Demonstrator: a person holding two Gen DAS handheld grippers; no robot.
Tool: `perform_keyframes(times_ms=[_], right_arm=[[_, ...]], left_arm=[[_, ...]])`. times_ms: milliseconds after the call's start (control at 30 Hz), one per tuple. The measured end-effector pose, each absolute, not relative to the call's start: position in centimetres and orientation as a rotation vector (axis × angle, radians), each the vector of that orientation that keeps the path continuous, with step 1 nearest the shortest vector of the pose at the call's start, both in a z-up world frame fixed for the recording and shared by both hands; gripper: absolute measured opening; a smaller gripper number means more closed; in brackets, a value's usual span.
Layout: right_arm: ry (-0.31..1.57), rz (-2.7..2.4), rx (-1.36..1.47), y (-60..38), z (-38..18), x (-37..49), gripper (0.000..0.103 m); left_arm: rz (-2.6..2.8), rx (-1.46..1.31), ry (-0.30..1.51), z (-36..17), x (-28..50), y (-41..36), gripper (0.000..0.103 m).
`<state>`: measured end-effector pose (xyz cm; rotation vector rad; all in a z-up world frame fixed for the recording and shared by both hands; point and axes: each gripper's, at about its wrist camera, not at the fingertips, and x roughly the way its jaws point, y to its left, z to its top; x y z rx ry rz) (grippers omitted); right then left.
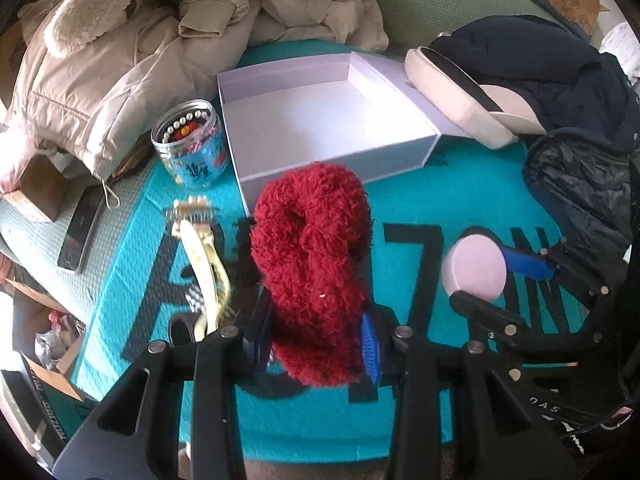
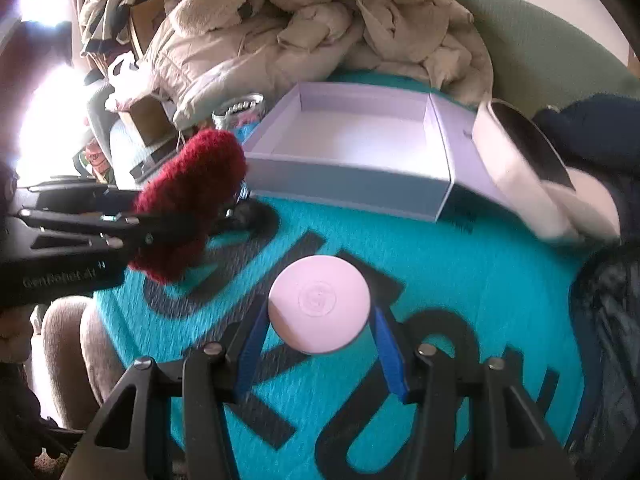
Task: Organize objects
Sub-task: 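Carry pink compact in right tool while left tool carries red scrunchie over white box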
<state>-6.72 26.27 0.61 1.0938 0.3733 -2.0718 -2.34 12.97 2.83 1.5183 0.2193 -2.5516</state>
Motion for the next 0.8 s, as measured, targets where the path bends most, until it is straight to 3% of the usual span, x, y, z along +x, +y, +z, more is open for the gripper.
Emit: perform_keyframes(times_ms=[800], right_arm=[[0.408, -2.104, 0.962, 21.5, 2.4, -16.8, 0.052]], left_arm=[[-2.579, 1.515, 0.121, 3.0, -13.8, 9.1, 0.035]])
